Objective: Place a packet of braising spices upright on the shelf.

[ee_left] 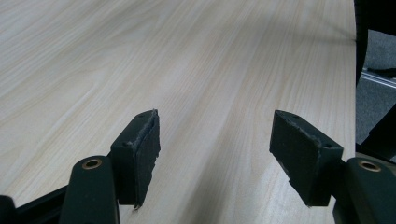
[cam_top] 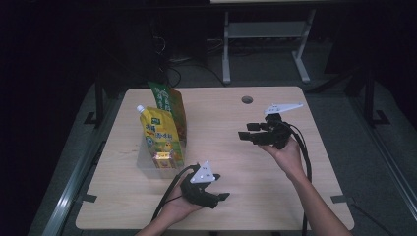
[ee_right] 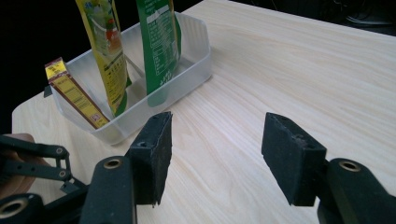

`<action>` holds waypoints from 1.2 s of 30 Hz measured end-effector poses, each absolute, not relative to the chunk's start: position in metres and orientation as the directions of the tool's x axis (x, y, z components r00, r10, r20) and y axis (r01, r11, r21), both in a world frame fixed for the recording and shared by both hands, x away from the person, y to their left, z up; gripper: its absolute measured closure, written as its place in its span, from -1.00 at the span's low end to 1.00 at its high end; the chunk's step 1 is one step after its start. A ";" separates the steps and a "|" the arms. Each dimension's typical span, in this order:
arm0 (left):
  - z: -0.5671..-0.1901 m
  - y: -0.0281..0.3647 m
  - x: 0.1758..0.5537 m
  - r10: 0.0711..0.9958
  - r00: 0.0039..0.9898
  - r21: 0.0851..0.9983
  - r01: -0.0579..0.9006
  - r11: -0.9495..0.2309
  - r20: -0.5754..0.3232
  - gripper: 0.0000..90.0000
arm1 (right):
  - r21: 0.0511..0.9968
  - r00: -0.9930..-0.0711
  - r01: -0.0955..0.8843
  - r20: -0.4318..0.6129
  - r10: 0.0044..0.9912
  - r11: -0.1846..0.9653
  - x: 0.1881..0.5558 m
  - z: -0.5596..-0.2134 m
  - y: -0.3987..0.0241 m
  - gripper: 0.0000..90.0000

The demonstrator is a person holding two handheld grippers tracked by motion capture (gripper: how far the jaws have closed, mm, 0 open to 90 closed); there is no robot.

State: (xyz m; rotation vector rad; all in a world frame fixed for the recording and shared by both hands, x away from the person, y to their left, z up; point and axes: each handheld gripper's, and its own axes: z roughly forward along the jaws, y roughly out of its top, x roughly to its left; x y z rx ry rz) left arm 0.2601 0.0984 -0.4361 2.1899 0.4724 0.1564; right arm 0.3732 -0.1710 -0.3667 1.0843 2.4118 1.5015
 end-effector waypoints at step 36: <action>-0.436 0.103 0.260 0.404 0.913 0.783 0.290 -0.551 -0.055 -0.32 | 0.783 -0.677 0.580 0.309 0.668 0.226 0.336 -0.405 -0.214 -0.16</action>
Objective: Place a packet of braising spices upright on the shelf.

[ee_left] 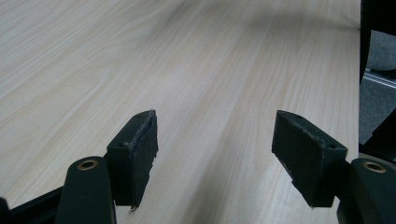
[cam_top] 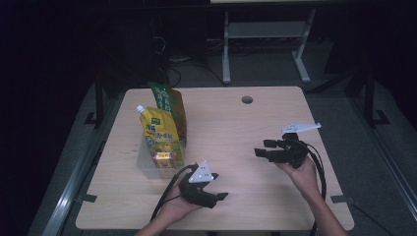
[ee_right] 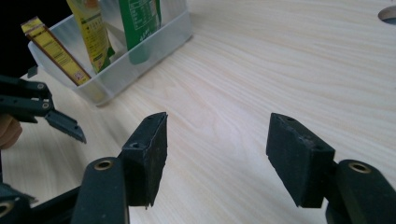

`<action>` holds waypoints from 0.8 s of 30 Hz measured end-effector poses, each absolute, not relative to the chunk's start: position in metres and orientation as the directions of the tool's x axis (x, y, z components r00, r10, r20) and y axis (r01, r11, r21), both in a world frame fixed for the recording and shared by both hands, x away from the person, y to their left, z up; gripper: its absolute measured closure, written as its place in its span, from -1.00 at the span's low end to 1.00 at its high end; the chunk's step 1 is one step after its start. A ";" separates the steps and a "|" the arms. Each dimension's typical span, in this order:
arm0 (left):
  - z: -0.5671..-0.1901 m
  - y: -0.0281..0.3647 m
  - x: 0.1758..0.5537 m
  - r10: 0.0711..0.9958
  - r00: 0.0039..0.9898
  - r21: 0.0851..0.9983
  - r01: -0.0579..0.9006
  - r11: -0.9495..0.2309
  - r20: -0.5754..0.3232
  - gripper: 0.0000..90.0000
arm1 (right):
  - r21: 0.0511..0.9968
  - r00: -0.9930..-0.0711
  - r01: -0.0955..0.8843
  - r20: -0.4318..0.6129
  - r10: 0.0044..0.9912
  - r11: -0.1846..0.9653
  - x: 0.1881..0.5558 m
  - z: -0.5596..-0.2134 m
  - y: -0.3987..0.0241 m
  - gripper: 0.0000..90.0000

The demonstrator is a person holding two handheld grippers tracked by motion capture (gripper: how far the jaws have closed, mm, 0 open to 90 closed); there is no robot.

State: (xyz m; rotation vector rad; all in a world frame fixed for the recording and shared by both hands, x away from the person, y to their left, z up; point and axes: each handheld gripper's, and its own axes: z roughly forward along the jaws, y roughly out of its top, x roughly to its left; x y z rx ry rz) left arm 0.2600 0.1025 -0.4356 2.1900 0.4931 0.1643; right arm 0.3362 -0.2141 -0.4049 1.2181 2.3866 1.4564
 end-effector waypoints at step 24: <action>-0.439 0.104 0.260 0.413 0.909 0.776 0.300 -0.556 -0.056 -0.36 | 0.763 -0.655 0.613 0.348 0.671 0.203 0.299 -0.433 -0.236 -0.19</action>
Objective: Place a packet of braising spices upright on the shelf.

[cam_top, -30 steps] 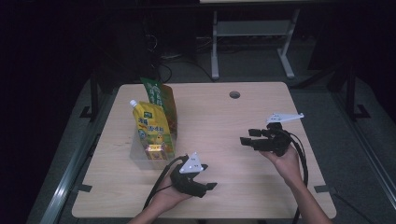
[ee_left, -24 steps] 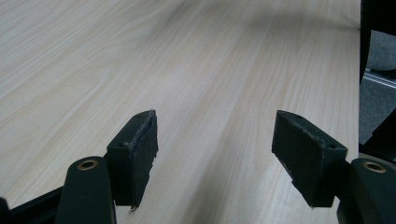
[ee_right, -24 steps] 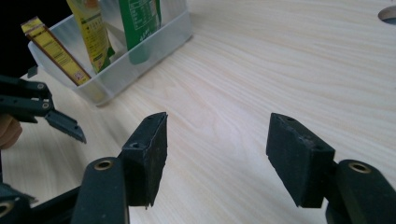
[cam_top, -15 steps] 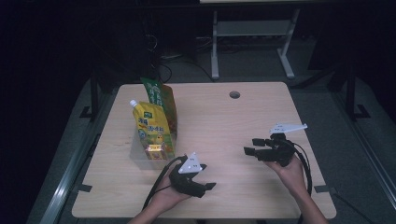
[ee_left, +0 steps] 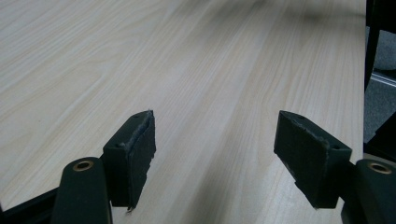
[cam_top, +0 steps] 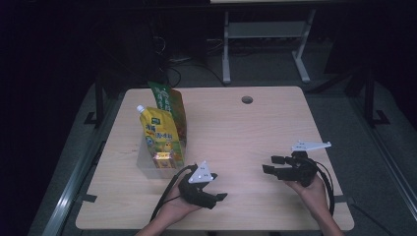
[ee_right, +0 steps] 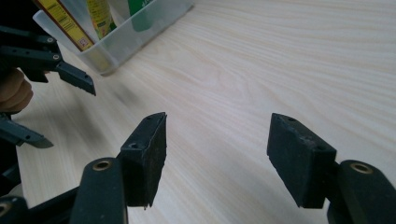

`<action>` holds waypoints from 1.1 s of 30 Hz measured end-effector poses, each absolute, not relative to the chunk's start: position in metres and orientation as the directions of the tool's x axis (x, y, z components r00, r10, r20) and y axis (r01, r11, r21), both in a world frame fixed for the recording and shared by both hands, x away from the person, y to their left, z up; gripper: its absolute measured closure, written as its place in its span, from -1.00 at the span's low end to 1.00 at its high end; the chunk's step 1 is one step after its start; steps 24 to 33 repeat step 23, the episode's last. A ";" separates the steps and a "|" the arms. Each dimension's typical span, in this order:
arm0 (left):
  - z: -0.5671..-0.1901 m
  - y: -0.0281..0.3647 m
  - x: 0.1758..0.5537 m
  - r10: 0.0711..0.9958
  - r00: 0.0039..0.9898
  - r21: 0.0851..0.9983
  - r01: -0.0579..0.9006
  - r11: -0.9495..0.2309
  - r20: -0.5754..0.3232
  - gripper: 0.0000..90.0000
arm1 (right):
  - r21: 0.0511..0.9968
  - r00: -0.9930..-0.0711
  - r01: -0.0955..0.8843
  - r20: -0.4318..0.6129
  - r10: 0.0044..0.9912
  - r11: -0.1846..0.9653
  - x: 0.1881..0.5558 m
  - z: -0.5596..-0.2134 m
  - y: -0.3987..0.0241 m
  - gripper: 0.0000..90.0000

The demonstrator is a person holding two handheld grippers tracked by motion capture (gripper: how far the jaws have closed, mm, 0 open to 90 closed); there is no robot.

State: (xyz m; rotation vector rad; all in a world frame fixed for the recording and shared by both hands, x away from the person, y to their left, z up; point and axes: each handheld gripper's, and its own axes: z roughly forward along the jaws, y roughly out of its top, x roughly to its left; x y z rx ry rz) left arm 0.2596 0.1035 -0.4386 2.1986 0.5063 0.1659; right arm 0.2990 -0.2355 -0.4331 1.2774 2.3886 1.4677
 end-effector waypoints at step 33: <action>-0.443 0.107 0.256 0.419 0.905 0.772 0.314 -0.553 -0.068 -0.49 | 0.769 -0.661 0.605 0.340 0.669 0.207 0.268 -0.440 -0.235 -0.32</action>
